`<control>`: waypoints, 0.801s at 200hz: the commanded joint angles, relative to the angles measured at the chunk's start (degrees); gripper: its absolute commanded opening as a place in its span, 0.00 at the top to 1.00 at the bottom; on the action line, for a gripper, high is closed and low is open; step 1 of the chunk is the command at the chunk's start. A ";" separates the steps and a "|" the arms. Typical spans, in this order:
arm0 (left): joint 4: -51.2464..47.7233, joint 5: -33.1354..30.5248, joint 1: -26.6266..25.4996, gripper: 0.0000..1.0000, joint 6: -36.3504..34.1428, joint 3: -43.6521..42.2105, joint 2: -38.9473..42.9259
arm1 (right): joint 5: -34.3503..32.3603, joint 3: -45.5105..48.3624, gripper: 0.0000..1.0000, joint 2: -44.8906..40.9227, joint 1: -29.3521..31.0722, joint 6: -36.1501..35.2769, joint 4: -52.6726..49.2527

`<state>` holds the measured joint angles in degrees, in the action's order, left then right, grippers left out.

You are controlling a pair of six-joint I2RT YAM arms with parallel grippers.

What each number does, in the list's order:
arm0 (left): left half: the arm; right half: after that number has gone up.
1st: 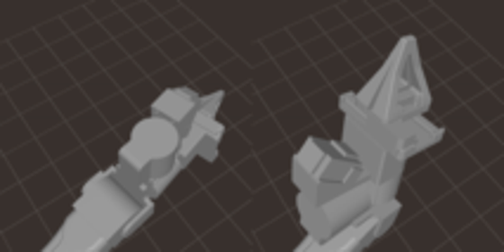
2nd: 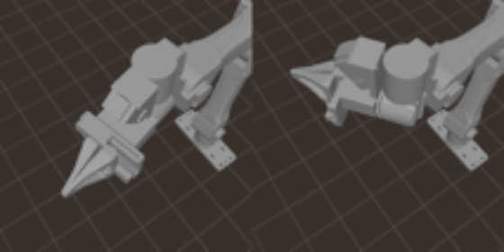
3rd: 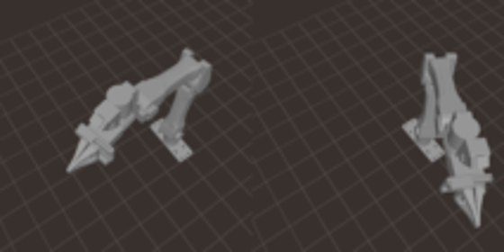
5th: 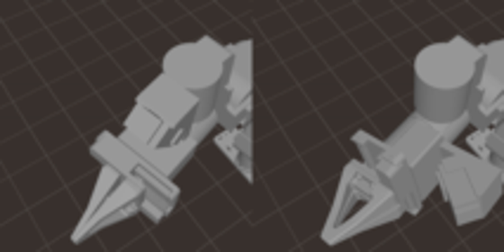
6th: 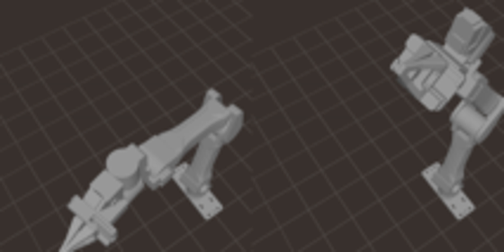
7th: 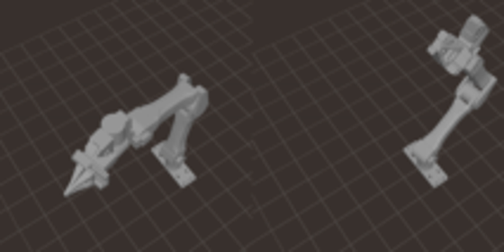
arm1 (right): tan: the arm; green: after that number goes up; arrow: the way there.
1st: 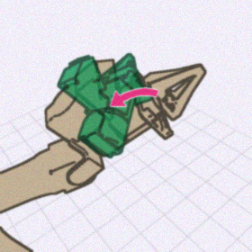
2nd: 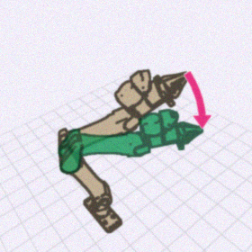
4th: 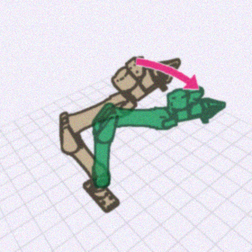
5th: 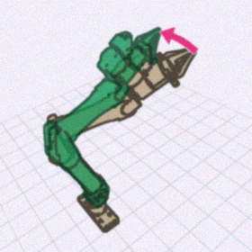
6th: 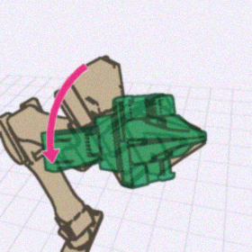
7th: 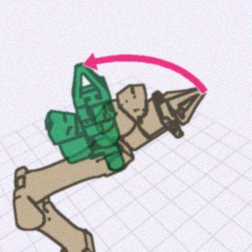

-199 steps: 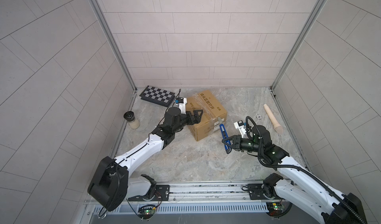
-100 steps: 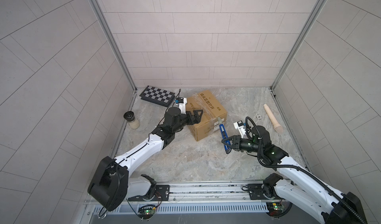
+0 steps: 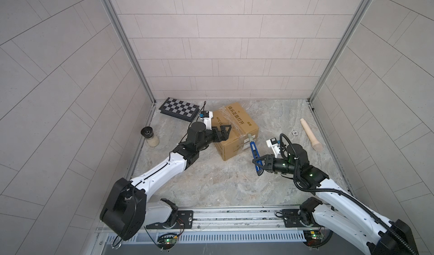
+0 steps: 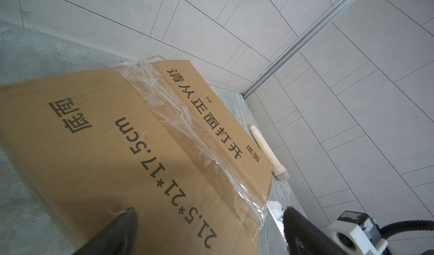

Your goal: Unpack the express box

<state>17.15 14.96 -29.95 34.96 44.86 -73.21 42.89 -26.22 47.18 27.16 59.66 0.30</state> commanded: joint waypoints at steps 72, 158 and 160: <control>0.83 0.38 0.43 0.00 -0.21 -0.55 -0.27 | -0.44 -0.82 1.00 2.00 1.65 0.88 3.99; -2.88 -2.14 0.48 0.00 -1.16 0.60 6.88 | -0.98 -2.82 1.00 -1.63 1.92 0.58 -1.21; -3.16 -2.37 0.48 0.00 -1.20 0.54 7.26 | -0.97 -2.71 1.00 -1.76 1.93 0.62 -1.25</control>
<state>15.75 14.76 -29.95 34.92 44.86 -70.46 42.13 -26.92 47.94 28.77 60.62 1.45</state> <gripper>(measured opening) 0.997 0.185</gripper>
